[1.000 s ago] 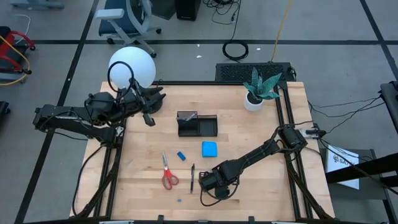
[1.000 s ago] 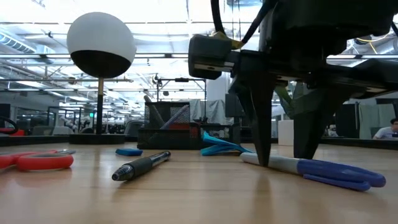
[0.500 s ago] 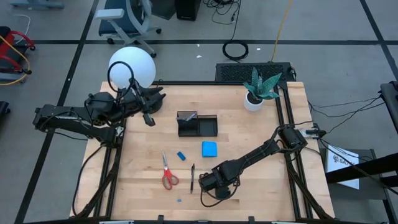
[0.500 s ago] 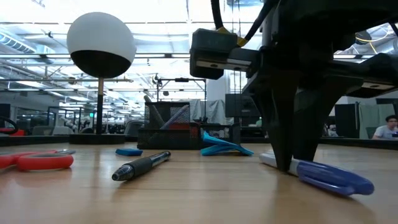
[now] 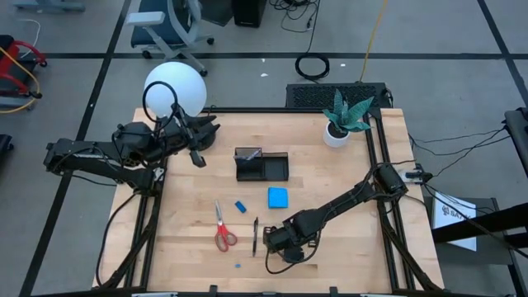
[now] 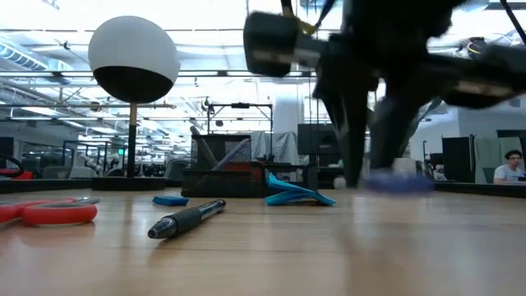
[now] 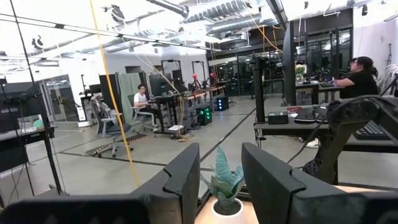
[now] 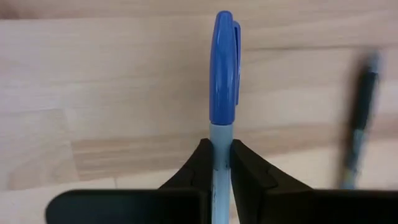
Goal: Pick and place office supplies into organizer
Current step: Put the blue marker into the black mesh organizer
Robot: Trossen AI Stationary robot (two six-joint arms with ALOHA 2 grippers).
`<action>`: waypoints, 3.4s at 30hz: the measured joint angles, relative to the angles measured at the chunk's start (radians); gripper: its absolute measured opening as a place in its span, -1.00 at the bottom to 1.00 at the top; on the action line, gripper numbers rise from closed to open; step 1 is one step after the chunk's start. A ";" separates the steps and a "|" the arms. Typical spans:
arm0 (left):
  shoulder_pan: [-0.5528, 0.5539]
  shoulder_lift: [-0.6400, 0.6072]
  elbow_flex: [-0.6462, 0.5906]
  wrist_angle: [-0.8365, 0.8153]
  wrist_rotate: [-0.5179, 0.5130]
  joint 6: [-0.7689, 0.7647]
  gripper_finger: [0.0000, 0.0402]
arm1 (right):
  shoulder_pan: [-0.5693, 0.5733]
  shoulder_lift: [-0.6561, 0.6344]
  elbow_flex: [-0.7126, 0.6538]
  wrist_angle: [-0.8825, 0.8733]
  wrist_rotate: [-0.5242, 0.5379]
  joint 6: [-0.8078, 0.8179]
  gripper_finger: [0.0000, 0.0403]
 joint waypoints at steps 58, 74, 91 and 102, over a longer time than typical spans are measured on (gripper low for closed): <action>0.000 0.000 0.000 0.000 0.000 0.000 -0.37 | -0.416 -0.446 -0.800 1.931 0.441 0.963 -0.89; 0.000 0.000 0.000 0.000 0.000 0.000 -0.37 | -0.565 -0.330 -0.800 1.973 0.269 1.051 -0.89; 0.000 0.000 0.000 0.000 0.000 0.000 -0.37 | -0.604 -0.104 -0.731 2.093 0.148 1.102 -0.89; 0.000 0.000 0.000 0.000 0.000 0.000 -0.37 | -0.606 -0.107 -0.731 2.097 0.148 1.093 -0.86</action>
